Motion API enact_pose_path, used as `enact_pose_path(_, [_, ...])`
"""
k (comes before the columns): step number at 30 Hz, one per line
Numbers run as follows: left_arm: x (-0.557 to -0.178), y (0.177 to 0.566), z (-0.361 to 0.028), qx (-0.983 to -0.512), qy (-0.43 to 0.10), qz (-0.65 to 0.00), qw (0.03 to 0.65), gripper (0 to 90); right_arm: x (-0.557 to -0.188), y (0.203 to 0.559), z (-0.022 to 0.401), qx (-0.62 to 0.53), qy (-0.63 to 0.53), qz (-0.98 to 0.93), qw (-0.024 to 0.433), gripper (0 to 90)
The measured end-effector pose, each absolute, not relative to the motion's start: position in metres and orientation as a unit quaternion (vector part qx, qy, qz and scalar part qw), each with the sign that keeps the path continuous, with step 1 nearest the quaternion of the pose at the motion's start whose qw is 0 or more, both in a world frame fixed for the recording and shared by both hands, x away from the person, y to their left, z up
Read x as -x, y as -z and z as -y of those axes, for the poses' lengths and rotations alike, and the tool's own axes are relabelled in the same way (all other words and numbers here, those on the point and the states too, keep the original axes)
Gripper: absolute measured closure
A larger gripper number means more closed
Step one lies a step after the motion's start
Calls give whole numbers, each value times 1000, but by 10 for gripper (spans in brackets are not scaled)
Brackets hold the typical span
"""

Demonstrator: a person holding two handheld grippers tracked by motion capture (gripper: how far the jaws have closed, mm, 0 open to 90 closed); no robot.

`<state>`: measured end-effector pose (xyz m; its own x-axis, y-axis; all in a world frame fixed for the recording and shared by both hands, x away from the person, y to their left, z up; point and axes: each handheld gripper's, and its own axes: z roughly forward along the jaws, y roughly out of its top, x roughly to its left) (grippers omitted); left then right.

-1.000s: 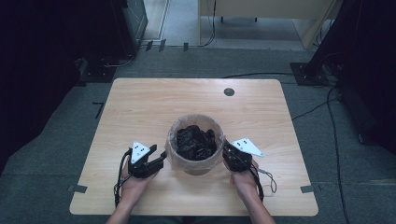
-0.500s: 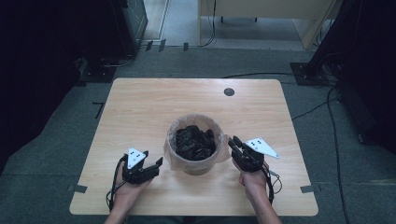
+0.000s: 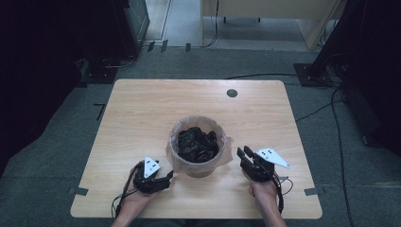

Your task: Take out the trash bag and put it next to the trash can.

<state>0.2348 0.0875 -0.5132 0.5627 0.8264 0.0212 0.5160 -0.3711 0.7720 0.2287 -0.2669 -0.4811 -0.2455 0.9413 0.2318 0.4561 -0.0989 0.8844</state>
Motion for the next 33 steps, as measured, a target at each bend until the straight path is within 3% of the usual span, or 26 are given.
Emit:
enact_pose_path(3, [-234, 515, -79, -804, -210, -418, 368, 290, -224, 491, 267, -575, -465, -628, 244, 566])
enact_pose_path(10, [-235, 519, -63, -801, -220, -427, 356, 291, -230, 513, 252, -586, -425, -660, 204, 471])
enact_pose_path(15, [-234, 516, -53, -789, -267, -428, 350, 331, -231, 517, 235, -578, -412, -666, 230, 421])
enact_pose_path(26, [-232, 501, -55, -747, -277, -441, 414, 632, -230, 511, 223, -566, -445, -644, 260, 400])
enact_pose_path(33, [-230, 488, -58, -731, -273, -429, 454, 886, -233, 504, 221, -567, -463, -627, 268, 419])
